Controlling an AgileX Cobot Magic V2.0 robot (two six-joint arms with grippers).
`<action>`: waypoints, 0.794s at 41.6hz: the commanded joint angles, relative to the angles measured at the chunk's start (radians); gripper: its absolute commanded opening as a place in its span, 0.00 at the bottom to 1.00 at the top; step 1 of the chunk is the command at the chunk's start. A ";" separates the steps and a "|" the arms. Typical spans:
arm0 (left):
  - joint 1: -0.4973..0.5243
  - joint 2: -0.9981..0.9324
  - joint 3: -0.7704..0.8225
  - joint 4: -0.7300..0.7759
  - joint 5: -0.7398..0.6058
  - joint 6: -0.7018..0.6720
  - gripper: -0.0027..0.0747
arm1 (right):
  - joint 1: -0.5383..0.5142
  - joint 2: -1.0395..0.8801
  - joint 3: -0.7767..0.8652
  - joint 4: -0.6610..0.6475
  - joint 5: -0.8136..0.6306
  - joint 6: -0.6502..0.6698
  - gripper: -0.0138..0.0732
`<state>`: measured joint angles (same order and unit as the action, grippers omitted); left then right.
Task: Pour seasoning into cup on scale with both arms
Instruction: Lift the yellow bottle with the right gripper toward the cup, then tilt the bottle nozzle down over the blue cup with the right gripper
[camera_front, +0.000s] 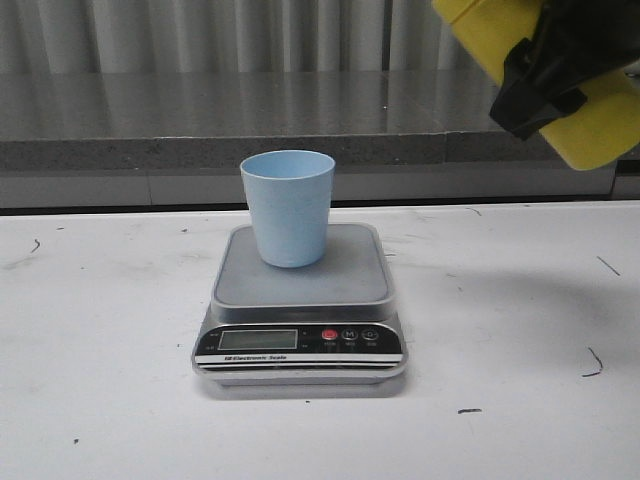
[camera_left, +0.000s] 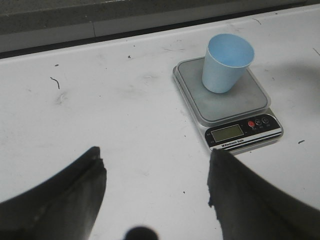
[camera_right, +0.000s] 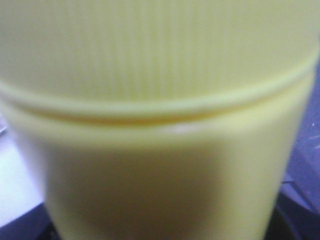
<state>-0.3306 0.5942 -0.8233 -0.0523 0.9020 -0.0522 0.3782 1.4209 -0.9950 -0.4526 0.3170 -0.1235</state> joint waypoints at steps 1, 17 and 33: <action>0.001 0.003 -0.027 -0.010 -0.068 -0.009 0.60 | 0.061 -0.040 -0.079 -0.136 0.015 -0.011 0.52; 0.001 0.003 -0.027 -0.010 -0.068 -0.009 0.60 | 0.203 0.121 -0.262 -0.350 0.340 -0.011 0.52; 0.001 0.003 -0.027 -0.010 -0.068 -0.009 0.60 | 0.268 0.247 -0.264 -0.617 0.448 -0.011 0.52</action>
<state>-0.3306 0.5942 -0.8233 -0.0523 0.9020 -0.0522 0.6394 1.6996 -1.2179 -0.9337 0.7452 -0.1235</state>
